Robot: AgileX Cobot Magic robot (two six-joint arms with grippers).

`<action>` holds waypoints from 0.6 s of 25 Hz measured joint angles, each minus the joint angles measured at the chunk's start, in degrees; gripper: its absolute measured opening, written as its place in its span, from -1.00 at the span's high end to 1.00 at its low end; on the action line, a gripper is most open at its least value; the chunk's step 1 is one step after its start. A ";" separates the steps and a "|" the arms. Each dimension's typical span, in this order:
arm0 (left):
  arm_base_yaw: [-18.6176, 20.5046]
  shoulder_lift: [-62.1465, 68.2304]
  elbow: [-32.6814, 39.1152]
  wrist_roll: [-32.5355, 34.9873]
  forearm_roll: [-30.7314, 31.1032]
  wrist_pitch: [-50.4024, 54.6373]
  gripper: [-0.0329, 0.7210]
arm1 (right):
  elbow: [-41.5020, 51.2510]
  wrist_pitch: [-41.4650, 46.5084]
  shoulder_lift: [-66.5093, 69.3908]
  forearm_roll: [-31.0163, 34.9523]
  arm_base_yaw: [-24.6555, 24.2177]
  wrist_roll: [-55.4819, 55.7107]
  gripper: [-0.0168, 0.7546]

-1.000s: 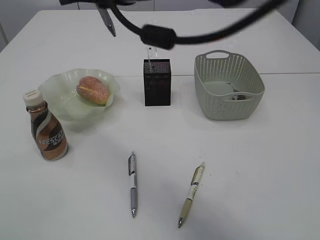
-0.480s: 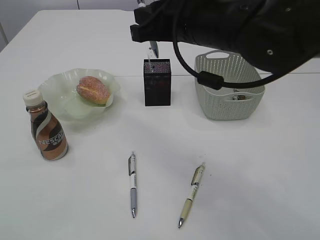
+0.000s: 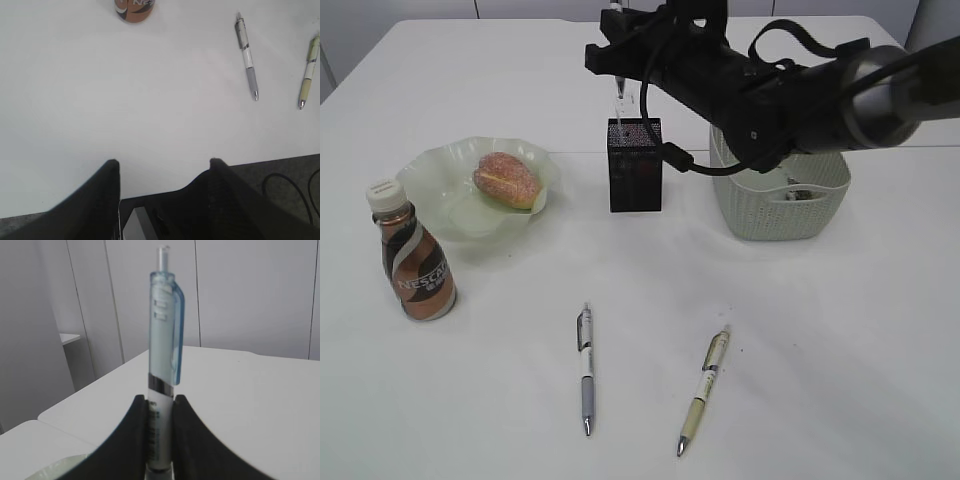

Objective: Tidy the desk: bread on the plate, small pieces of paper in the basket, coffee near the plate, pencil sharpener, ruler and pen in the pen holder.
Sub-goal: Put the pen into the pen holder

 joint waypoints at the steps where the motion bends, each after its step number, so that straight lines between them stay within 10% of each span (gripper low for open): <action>1: 0.00 0.00 0.00 0.00 0.00 0.00 -0.19 | -1.41 -0.26 1.12 0.13 -0.12 -0.72 0.78; 15: 0.00 0.00 0.00 0.00 2.52 -0.30 -0.19 | -11.91 -0.68 14.82 2.62 -2.79 -5.42 0.77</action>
